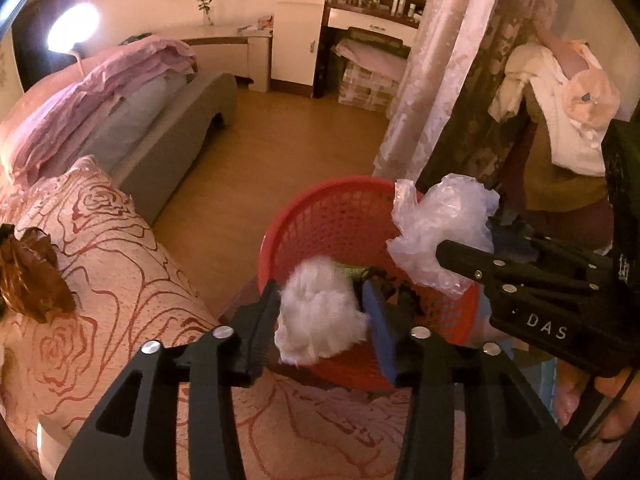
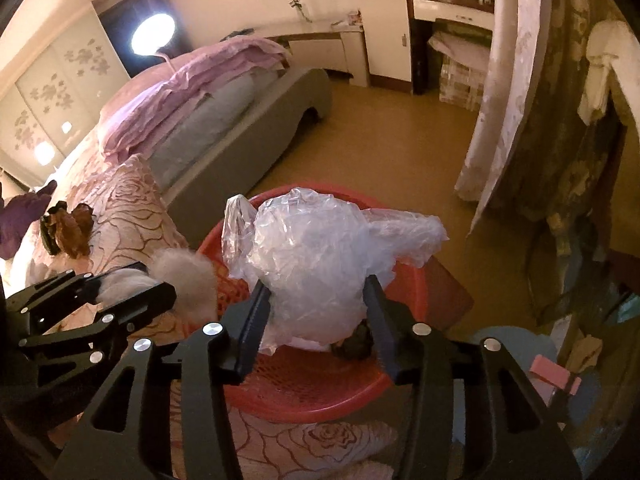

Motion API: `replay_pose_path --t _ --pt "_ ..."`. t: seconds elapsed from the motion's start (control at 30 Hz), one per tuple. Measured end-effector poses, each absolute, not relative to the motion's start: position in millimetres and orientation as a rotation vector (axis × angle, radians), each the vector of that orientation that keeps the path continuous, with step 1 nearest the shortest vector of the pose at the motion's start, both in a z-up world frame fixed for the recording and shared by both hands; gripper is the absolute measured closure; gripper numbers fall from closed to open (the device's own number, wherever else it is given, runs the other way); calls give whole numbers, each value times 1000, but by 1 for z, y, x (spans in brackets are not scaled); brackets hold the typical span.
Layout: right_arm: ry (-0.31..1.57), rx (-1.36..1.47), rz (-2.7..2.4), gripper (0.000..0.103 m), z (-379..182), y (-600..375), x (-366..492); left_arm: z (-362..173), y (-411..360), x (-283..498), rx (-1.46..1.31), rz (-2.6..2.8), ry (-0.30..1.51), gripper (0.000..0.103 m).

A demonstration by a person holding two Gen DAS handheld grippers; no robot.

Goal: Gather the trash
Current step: 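Open both tools to drop the cloth and wrap into the basket, then move the left tool to the bed and grasp the white Watsons plastic bag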

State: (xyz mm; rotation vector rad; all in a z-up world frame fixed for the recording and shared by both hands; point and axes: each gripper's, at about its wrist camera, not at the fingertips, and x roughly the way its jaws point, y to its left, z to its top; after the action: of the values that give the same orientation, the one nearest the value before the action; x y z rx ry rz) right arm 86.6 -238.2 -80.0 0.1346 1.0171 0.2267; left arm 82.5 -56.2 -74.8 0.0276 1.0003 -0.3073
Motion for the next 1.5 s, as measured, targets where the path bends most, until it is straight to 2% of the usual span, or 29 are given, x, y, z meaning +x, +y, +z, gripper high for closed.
replay_pose_path --t 0.07,0.17,0.3,0.93,1.07,1.5 --pt "1025 139 228 50 -82 -239 87 -76 -56 82 22 -308 1001 48" --pt "1032 143 226 45 -84 -240 87 -76 -57 81 27 -309 999 41" --pt "1033 153 220 40 -84 -243 87 -77 -55 81 17 -294 1005 39" --pt "958 99 230 40 -65 -227 69 -59 -24 60 -32 -215 947 36" --pt "951 100 248 37 -61 -220 67 -53 -17 53 -40 -191 928 35" --pt "964 35 401 37 -58 -164 48 -28 35 17 -118 -72 872 30"
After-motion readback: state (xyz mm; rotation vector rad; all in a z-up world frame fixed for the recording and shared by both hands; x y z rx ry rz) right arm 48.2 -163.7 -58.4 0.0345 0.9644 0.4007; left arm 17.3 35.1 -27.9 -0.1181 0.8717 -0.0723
